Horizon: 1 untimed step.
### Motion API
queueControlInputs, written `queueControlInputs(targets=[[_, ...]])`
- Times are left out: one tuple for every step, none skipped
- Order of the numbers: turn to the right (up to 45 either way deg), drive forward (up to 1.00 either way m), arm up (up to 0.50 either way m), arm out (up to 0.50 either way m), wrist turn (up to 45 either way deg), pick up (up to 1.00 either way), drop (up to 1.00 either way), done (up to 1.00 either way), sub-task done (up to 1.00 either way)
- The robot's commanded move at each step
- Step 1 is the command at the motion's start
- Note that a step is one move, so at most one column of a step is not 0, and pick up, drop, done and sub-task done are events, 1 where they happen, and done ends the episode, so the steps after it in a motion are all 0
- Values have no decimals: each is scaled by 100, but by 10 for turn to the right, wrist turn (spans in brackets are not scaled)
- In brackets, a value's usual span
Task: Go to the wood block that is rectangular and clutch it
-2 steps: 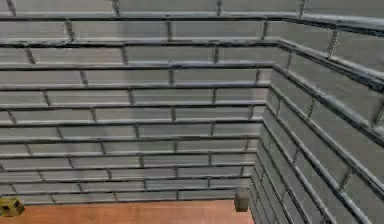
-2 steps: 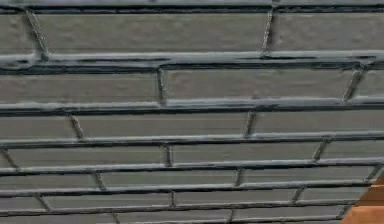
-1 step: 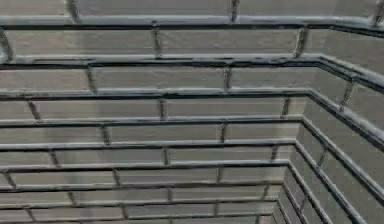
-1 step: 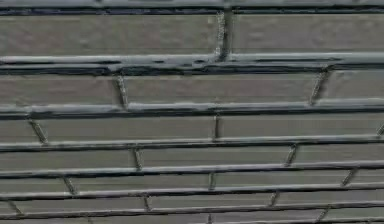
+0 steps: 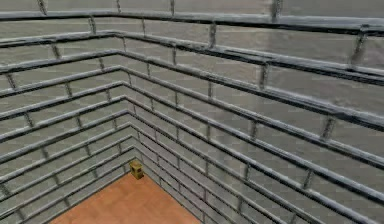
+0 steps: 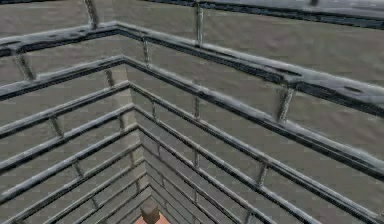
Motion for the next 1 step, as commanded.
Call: queueControlInputs(targets=[[-150, 0, 0, 0, 0, 0, 0, 0, 0]])
